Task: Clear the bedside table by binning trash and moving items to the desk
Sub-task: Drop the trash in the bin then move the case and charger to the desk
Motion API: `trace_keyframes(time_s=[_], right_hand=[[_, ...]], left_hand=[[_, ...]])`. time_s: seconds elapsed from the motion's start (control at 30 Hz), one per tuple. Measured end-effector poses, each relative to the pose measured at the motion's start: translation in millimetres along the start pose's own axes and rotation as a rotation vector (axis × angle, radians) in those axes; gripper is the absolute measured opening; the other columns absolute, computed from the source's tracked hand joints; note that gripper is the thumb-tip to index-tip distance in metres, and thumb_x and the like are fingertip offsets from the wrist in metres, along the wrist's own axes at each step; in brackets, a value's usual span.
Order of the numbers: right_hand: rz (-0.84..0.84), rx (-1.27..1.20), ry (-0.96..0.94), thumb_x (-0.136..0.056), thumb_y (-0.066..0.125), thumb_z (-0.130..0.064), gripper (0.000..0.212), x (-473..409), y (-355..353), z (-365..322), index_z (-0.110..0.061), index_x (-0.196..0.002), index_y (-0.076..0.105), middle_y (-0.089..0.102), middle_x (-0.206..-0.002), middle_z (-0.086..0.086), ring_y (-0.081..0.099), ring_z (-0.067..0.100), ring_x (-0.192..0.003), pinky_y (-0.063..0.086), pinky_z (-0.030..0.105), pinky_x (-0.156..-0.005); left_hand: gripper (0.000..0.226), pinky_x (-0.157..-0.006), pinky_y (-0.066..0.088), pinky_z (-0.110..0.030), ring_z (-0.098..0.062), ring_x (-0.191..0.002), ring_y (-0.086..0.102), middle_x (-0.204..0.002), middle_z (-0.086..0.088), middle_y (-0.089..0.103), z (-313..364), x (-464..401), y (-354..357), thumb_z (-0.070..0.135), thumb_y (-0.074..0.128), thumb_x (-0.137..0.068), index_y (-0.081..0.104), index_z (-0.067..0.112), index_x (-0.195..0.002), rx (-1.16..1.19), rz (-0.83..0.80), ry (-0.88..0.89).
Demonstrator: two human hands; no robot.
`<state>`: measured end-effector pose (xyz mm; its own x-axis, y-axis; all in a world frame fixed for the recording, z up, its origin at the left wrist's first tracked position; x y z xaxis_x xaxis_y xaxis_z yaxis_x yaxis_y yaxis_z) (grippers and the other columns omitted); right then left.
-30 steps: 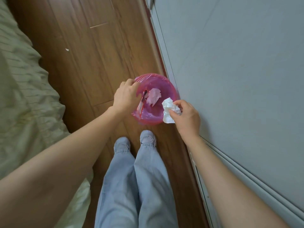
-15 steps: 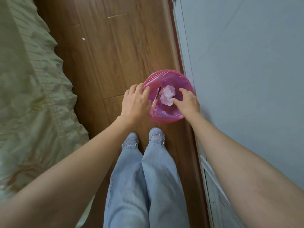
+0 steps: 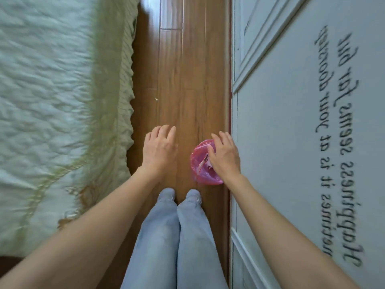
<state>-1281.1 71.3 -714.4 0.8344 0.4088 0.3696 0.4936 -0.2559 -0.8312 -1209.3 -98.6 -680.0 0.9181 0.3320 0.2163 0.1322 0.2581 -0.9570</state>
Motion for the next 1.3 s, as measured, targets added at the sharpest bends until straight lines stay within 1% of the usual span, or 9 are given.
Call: trace_keyframes(time_s=[0.13, 0.2, 0.27, 0.43, 0.6, 0.83, 1.1, 1.2, 1.3], right_hand=[[0.034, 0.016, -0.141, -0.098, 0.043, -0.03, 0.044, 38, -58, -73, -0.012, -0.138, 0.047, 0.04, -0.148, 0.013, 0.025, 0.026, -0.143, 0.022, 0.039, -0.116], [0.04, 0.038, -0.205, -0.098, 0.043, -0.031, 0.044, 61, -76, -105, -0.012, -0.138, 0.047, 0.041, -0.148, 0.012, 0.026, 0.025, -0.143, 0.021, 0.038, -0.116], [0.04, 0.068, -0.272, -0.098, 0.043, -0.032, 0.044, 84, -87, -135, -0.013, -0.138, 0.047, 0.041, -0.148, 0.011, 0.026, 0.025, -0.143, 0.02, 0.037, -0.116], [0.0, 0.135, -0.437, -0.097, 0.046, -0.032, 0.044, 149, -84, -204, -0.011, -0.135, 0.049, 0.045, -0.144, 0.013, 0.03, 0.027, -0.141, 0.025, 0.039, -0.114], [-0.061, 0.189, -0.589, -0.093, 0.055, -0.031, 0.043, 223, -50, -267, -0.008, -0.13, 0.055, 0.051, -0.138, 0.016, 0.037, 0.031, -0.137, 0.037, 0.047, -0.109], [-0.132, 0.328, -0.883, -0.092, 0.055, -0.033, 0.044, 364, 27, -358, -0.01, -0.13, 0.054, 0.055, -0.134, 0.014, 0.042, 0.032, -0.133, 0.034, 0.042, -0.11], [-0.271, 0.399, -1.111, -0.099, 0.038, -0.041, 0.051, 536, 106, -458, -0.017, -0.144, 0.036, 0.03, -0.154, 0.009, 0.016, 0.026, -0.146, 0.018, 0.043, -0.118], [-0.324, 0.437, -1.212, -0.099, 0.037, -0.04, 0.051, 590, 130, -497, -0.018, -0.145, 0.032, 0.027, -0.155, 0.007, 0.013, 0.025, -0.147, 0.016, 0.042, -0.119], [-0.334, 0.452, -1.314, -0.099, 0.037, -0.04, 0.05, 632, 148, -538, -0.018, -0.144, 0.034, 0.029, -0.154, 0.007, 0.015, 0.025, -0.146, 0.016, 0.041, -0.117]], left_hand=[[0.046, -0.089, 0.042, -0.047, -0.035, -0.115, 0.05, -0.126, -0.015, 0.057, -25, 46, -83, 0.02, 0.06, -0.083, 0.053, 0.006, -0.127, 0.033, 0.096, -0.123], [0.048, -0.092, 0.041, -0.046, -0.034, -0.118, 0.049, -0.128, -0.016, 0.056, -40, 79, -114, 0.022, 0.06, -0.084, 0.052, 0.006, -0.129, 0.058, 0.13, -0.198], [0.049, -0.095, 0.04, -0.047, -0.033, -0.12, 0.047, -0.13, -0.016, 0.054, -55, 115, -136, 0.024, 0.058, -0.087, 0.051, 0.007, -0.131, 0.066, 0.15, -0.266], [0.049, -0.098, 0.039, -0.047, -0.033, -0.12, 0.047, -0.13, -0.015, 0.054, -103, 219, -169, 0.025, 0.06, -0.085, 0.05, 0.008, -0.13, 0.076, 0.189, -0.45], [0.045, -0.096, 0.04, -0.048, -0.034, -0.117, 0.049, -0.128, -0.015, 0.055, -157, 344, -185, 0.023, 0.062, -0.083, 0.054, 0.007, -0.125, 0.099, 0.253, -0.656], [0.047, -0.102, 0.035, -0.046, -0.032, -0.125, 0.043, -0.134, -0.014, 0.052, -223, 545, -190, 0.027, 0.058, -0.087, 0.05, 0.008, -0.13, 0.128, 0.327, -0.912], [0.049, -0.103, 0.036, -0.047, -0.033, -0.129, 0.041, -0.137, -0.015, 0.05, -274, 762, -188, 0.031, 0.057, -0.089, 0.051, 0.008, -0.132, 0.075, 0.389, -1.15], [0.049, -0.102, 0.038, -0.046, -0.032, -0.127, 0.042, -0.136, -0.014, 0.051, -286, 826, -190, 0.035, 0.055, -0.09, 0.051, 0.009, -0.132, 0.047, 0.398, -1.242], [0.049, -0.1, 0.039, -0.046, -0.032, -0.125, 0.044, -0.134, -0.014, 0.052, -299, 879, -193, 0.036, 0.055, -0.09, 0.052, 0.009, -0.131, 0.037, 0.418, -1.333]])
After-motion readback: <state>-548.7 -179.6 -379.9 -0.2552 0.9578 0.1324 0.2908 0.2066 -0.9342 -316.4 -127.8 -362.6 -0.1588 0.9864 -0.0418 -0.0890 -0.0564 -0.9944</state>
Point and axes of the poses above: each hand's wrist, its own x-axis away from the middle knuckle, its own y-axis out of the palm, z = x × y, the point moved 9 cm from there along -x, towards the middle knuckle
